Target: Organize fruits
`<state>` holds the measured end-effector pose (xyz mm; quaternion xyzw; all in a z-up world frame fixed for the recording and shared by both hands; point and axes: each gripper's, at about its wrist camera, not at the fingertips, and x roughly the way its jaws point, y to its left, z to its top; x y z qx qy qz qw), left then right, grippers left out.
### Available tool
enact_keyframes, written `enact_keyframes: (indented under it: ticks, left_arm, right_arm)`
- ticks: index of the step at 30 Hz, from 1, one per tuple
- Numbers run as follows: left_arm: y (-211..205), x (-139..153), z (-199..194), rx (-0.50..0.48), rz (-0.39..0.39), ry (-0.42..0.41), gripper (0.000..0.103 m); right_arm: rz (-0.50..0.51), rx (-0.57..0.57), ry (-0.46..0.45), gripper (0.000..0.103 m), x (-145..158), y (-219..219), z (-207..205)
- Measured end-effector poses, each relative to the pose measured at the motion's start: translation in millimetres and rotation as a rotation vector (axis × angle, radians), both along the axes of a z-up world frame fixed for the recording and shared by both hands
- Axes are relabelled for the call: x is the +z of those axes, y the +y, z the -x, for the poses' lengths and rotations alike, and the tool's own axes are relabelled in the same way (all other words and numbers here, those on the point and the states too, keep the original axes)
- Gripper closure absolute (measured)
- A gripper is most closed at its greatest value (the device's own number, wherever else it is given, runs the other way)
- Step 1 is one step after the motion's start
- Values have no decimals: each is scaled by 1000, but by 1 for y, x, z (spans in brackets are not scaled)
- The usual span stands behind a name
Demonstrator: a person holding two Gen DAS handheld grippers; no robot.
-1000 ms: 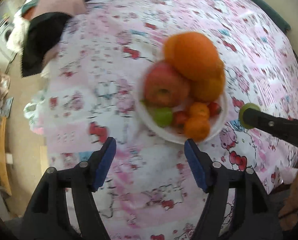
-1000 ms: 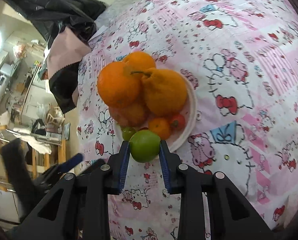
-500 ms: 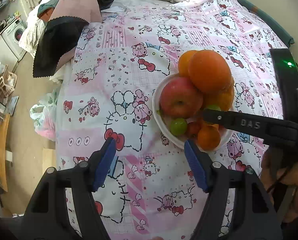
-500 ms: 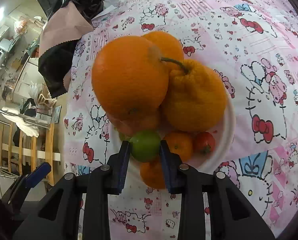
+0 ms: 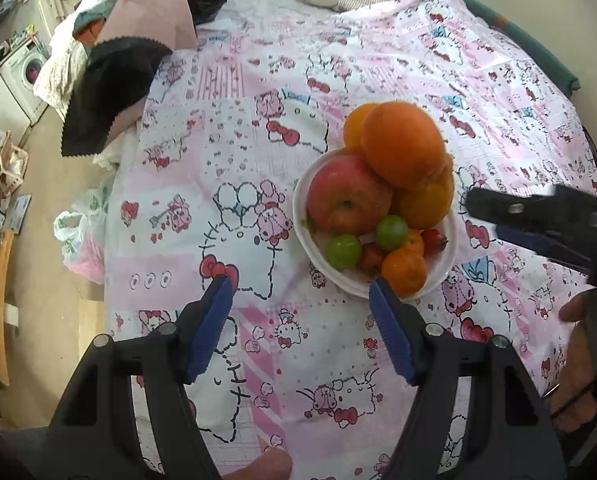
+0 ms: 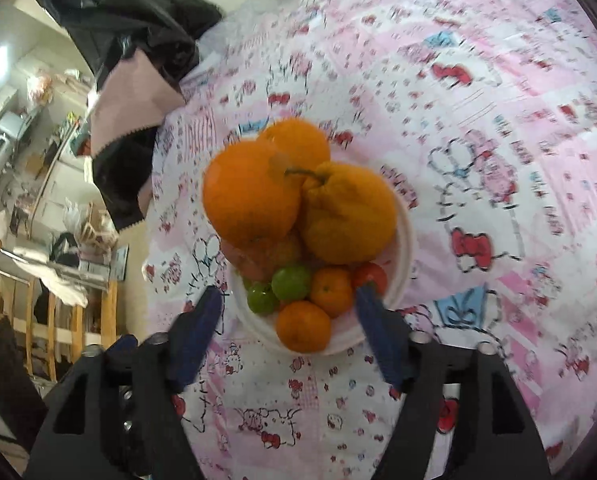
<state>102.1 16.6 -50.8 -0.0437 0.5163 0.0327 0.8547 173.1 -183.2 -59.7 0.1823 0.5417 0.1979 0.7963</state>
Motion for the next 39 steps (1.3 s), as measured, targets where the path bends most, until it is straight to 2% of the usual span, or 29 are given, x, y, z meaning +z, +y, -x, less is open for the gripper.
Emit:
enact_keyframes:
  ticks: [5, 8, 13, 17, 22, 25, 29, 39]
  left_arm:
    - [-1, 22, 17, 3, -8, -70, 35]
    - [-2, 33, 29, -5, -2, -105, 28]
    - [6, 54, 54, 9, 0, -181, 23]
    - [8, 65, 71, 13, 3, -235, 7]
    - [6, 69, 87, 17, 8, -287, 3]
    - [4, 67, 92, 21, 7, -307, 0]
    - [-2, 57, 87, 3, 25, -305, 0]
    - [-11, 49, 82, -3, 5, -300, 0]
  right_arm:
    - [-19, 1, -45, 14, 29, -10, 33]
    - [32, 14, -98, 6, 44, -10, 54]
    - [108, 6, -222, 1, 65, -15, 90]
    - [197, 3, -322, 0, 72, -13, 115]
    - [219, 0, -398, 0, 69, -10, 136]
    - [267, -21, -442, 0, 69, -8, 141]
    - [295, -49, -469, 0, 69, -10, 137]
    - [296, -81, -440, 0, 64, -16, 133]
